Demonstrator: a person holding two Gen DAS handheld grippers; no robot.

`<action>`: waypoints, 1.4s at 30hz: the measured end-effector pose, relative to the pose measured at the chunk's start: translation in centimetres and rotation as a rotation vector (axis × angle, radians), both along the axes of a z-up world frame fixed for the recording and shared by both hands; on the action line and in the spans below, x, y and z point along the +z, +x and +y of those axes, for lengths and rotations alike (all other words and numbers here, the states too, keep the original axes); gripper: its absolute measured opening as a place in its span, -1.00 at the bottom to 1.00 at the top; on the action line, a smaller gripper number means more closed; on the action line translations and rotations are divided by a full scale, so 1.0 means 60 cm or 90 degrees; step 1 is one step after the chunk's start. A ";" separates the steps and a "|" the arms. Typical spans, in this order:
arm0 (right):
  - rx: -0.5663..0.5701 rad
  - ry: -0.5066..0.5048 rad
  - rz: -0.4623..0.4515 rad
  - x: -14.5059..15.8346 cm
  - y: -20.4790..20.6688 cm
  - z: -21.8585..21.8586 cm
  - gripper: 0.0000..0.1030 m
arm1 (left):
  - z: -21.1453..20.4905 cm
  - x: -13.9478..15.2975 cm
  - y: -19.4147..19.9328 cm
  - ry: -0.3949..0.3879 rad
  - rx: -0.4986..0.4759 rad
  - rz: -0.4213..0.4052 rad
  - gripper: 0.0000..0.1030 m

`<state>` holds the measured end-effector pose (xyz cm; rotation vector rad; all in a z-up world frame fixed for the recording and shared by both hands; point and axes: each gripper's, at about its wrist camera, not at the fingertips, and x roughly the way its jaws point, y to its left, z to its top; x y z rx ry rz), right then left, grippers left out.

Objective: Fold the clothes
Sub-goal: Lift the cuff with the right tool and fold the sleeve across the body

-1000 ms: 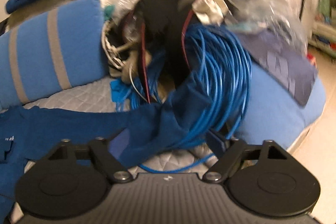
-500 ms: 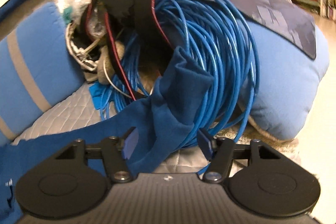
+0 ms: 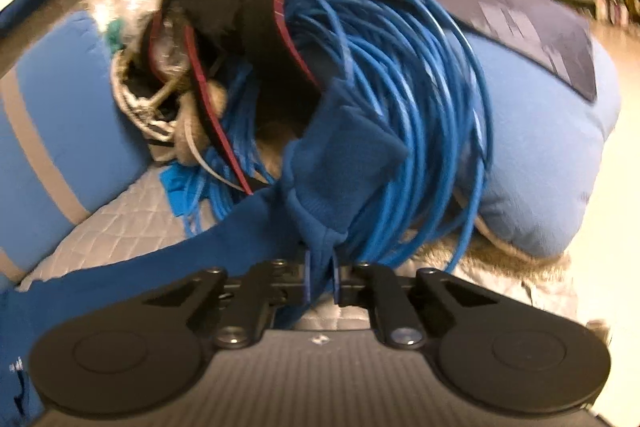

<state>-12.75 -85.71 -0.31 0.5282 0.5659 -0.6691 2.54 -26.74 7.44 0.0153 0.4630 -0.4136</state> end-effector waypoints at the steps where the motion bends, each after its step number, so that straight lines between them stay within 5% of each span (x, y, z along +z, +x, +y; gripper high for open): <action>1: 0.009 -0.013 -0.001 0.005 0.001 0.007 -0.81 | 0.000 0.000 0.000 0.000 0.000 0.000 0.65; 13: 0.145 -0.177 0.002 0.068 0.055 0.122 -0.83 | 0.000 0.000 0.001 0.003 0.001 0.001 0.65; 33: 0.352 -0.195 -0.026 0.082 0.218 0.344 -0.88 | -0.006 -0.006 0.004 0.012 -0.008 0.014 0.65; 42: 0.518 -0.344 -0.024 0.087 0.274 0.525 -0.87 | -0.007 -0.009 0.008 0.016 0.002 0.021 0.65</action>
